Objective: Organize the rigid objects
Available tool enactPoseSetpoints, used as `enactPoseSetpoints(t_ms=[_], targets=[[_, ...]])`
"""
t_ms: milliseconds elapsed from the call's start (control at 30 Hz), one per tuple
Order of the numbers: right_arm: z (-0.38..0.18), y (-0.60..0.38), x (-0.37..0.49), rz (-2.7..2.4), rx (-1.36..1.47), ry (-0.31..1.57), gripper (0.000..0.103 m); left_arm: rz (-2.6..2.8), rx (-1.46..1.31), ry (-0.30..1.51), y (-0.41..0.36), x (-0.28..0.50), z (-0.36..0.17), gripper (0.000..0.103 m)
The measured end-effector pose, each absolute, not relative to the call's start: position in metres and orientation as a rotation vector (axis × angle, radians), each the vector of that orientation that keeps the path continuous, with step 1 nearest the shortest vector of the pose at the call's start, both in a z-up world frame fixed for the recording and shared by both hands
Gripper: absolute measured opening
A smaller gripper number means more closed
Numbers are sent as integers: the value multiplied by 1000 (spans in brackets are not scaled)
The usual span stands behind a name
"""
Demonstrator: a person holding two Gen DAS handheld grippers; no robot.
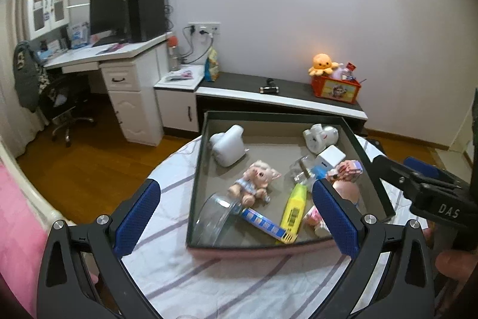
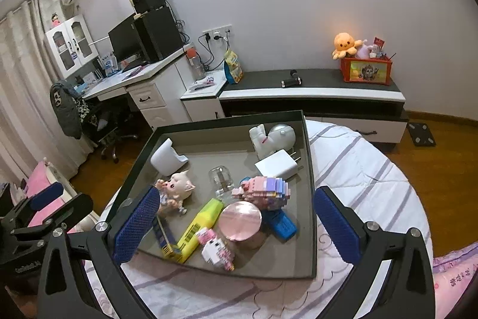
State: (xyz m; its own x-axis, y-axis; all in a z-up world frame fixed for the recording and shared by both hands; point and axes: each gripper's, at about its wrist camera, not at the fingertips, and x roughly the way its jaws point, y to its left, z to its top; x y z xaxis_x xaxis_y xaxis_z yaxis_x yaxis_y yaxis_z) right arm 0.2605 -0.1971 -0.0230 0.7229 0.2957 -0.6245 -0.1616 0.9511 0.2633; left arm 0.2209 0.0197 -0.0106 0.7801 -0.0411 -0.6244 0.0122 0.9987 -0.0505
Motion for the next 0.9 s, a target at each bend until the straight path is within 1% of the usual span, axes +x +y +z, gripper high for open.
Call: enactPoseSetpoints(t_ms=[233, 433, 667, 900], targets=[[-6, -187, 219, 160, 129, 657, 103, -18, -63, 621, 31, 184, 4, 103], [15, -174, 155, -19, 105, 548, 103, -118, -48, 545, 41, 152, 22, 103], [30, -158, 111, -102, 75, 527, 103, -176, -2, 463, 40, 109, 39, 103], [40, -155, 84, -103, 38, 505, 103, -170, -23, 439, 39, 80, 47, 103]])
